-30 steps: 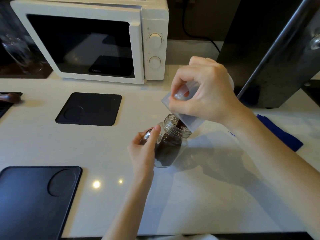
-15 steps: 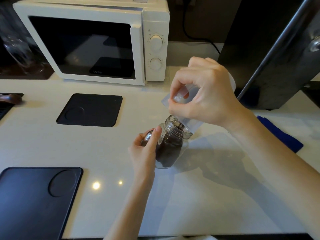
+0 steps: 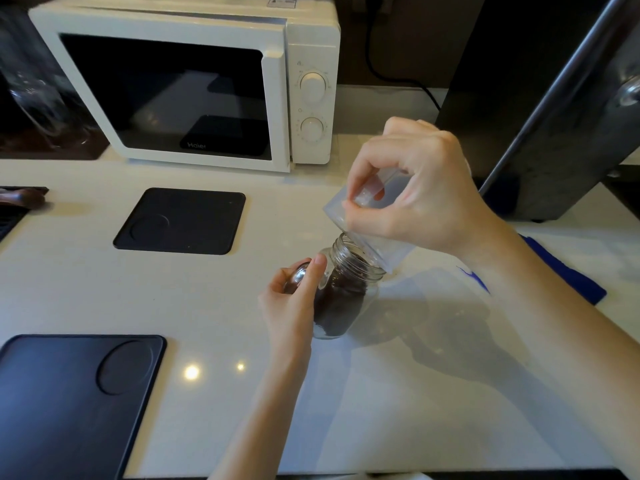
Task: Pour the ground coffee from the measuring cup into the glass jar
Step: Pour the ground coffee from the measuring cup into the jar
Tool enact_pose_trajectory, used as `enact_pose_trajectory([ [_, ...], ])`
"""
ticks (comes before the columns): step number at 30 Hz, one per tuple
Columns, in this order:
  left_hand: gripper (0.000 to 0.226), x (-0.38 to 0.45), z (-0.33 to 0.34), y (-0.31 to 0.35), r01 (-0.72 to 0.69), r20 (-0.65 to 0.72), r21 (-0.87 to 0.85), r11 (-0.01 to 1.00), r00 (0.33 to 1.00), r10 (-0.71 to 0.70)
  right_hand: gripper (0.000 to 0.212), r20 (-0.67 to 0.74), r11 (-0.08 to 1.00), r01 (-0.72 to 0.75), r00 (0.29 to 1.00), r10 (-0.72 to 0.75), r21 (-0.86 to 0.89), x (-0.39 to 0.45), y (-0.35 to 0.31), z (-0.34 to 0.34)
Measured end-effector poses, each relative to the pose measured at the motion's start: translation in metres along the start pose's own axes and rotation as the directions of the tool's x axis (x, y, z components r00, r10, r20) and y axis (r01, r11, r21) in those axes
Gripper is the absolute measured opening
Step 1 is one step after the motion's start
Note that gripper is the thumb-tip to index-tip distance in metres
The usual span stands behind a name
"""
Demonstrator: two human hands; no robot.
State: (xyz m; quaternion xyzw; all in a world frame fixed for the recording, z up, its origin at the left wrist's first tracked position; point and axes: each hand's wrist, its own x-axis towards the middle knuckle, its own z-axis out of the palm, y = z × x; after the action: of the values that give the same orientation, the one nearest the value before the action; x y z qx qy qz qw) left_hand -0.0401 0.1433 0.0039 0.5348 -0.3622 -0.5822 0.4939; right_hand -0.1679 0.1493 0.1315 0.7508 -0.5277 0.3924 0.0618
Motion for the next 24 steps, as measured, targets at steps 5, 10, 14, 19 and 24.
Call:
enact_pose_trajectory([
  [5, 0.017, 0.000, 0.000, -0.001, -0.016, 0.011, -0.004, 1.000, 1.000, 0.016, 0.012, -0.040, 0.990, -0.107, 0.993, 0.111, 0.092, -0.006, 0.009, -0.001],
  [10, 0.016, 0.003, -0.006, -0.004, -0.017, 0.017, -0.028, 0.999, 1.000, 0.018, 0.006, -0.068, 0.857, -0.340, 0.917, 0.394, 0.387, -0.018, 0.034, -0.004],
  [14, 0.023, 0.008, -0.013, -0.008, -0.024, 0.023, -0.042, 0.999, 0.999, 0.025, 0.022, -0.090, 0.606, -0.502, 0.720, 0.688, 0.617, -0.039, 0.052, 0.002],
  [19, 0.029, 0.013, -0.020, -0.014, -0.043, -0.004, -0.064, 0.997, 0.999, 0.043, 0.037, 0.101, 0.105, -0.383, 0.481, 0.871, 0.918, -0.078, 0.070, 0.004],
  [24, 0.027, 0.019, -0.030, -0.027, -0.058, 0.009, -0.093, 0.994, 0.998, 0.059, 0.026, 0.239, -0.176, -0.268, 0.224, 0.945, 0.947, -0.117, 0.068, 0.018],
])
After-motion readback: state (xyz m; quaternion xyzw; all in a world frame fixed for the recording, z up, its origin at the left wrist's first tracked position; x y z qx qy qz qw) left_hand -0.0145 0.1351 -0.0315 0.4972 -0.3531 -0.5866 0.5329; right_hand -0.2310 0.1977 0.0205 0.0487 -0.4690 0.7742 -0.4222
